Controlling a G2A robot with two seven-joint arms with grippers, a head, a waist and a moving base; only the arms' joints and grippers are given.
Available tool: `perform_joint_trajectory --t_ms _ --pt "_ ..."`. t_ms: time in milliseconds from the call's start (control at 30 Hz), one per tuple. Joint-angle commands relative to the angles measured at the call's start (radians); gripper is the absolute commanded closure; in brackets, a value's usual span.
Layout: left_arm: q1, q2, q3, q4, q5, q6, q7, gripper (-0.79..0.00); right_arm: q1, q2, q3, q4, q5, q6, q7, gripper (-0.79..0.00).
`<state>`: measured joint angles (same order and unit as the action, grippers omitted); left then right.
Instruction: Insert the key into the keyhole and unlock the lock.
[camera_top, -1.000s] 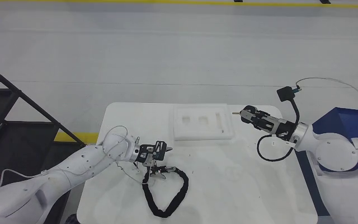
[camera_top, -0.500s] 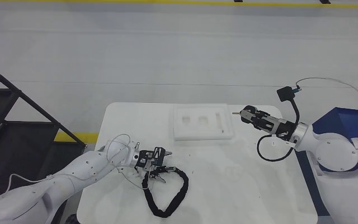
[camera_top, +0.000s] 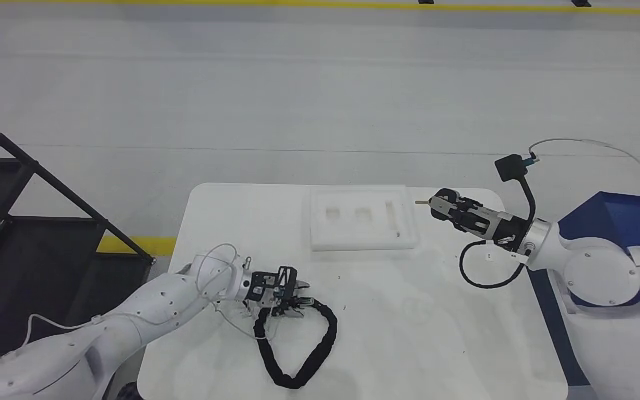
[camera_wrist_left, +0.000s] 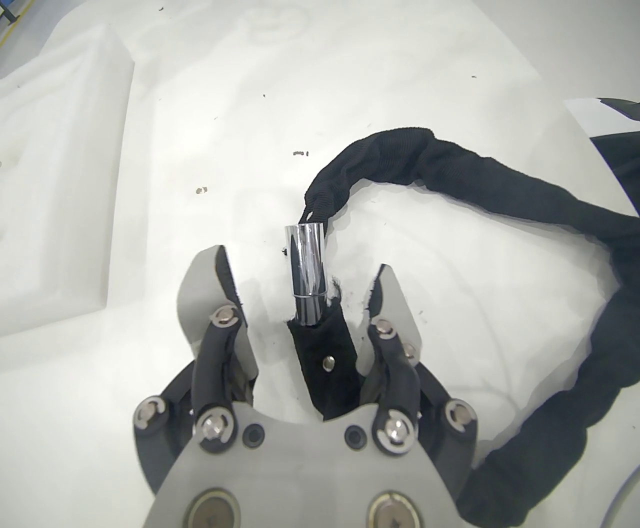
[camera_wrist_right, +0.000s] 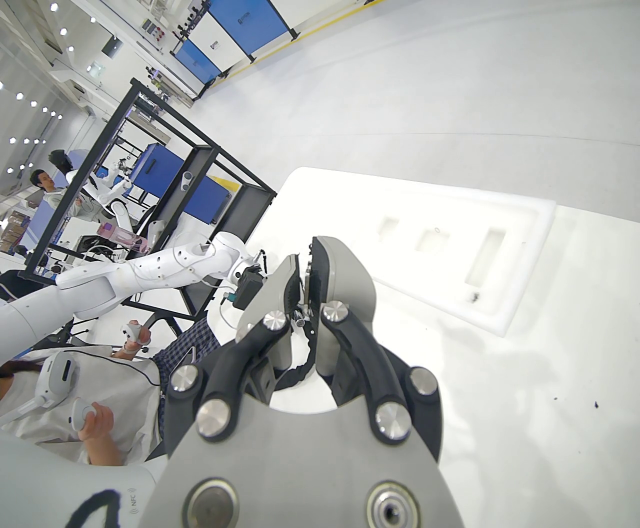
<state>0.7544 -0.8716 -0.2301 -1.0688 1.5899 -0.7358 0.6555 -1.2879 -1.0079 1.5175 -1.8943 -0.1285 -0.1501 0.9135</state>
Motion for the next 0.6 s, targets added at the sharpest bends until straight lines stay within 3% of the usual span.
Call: perform_joint_trajectory --t_ms 0,100,567 --pt "0.004 -0.003 -0.005 0.001 0.005 0.001 -0.009 -0.283 0.000 0.000 0.000 0.000 0.000 0.000 0.000 0.000" --pt "0.009 -0.007 -0.014 0.003 0.007 -0.002 -0.018 0.000 0.000 0.000 0.000 0.000 0.000 0.000 0.000 0.000" --pt "-0.005 0.024 -0.099 -0.067 0.006 -0.094 0.146 0.000 0.000 0.000 0.000 0.000 0.000 0.000 0.000 0.000"
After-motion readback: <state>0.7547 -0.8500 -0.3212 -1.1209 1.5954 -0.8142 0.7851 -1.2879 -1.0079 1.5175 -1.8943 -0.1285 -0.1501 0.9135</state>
